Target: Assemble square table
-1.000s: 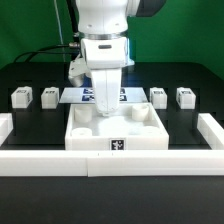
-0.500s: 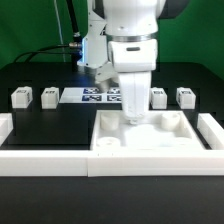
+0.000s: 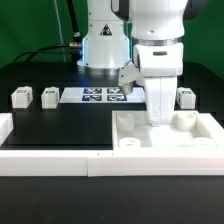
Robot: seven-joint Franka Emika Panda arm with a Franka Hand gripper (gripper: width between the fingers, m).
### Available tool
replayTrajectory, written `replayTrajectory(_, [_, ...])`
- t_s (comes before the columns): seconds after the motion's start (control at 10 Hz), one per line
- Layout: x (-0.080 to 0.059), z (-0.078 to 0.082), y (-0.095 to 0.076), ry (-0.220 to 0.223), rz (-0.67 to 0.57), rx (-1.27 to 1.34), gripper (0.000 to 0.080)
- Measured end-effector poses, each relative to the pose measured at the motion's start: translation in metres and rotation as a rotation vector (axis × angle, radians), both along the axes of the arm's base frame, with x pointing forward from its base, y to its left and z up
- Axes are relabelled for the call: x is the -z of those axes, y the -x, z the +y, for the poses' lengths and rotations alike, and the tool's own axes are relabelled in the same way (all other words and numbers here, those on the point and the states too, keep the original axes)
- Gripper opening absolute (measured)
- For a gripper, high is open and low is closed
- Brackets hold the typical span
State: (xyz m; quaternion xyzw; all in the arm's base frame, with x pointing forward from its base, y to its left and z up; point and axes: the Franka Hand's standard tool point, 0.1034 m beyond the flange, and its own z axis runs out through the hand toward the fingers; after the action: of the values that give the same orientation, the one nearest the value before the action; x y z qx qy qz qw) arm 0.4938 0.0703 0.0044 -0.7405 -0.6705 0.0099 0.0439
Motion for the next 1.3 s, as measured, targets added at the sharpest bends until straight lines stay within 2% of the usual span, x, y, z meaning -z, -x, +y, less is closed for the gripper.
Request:
replayTrajectory(0.1, [-0.0004, -0.0008, -0.0007, 0.0, -0.002, 0.002, 0.015])
replayTrajectory(0.2, [-0.0009, -0.0009, -0.0014, 0.0, -0.004, 0.002, 0.015])
replayTrajectory(0.3, [-0.0015, -0.001, -0.0019, -0.001, -0.006, 0.003, 0.0333])
replayTrajectory(0.4, [-0.002, -0.0011, -0.0025, -0.001, -0.008, 0.003, 0.047])
replayTrajectory(0.5, [-0.0024, -0.0011, -0.0031, -0.001, -0.01, 0.003, 0.047])
replayTrajectory(0.6, [-0.0025, -0.0012, -0.0034, -0.001, -0.011, 0.004, 0.0614])
replayTrajectory(0.7, [-0.0026, -0.0013, -0.0036, -0.001, -0.011, 0.004, 0.0639])
replayTrajectory(1.3, [-0.0027, -0.0015, -0.0038, -0.001, -0.011, 0.004, 0.0648])
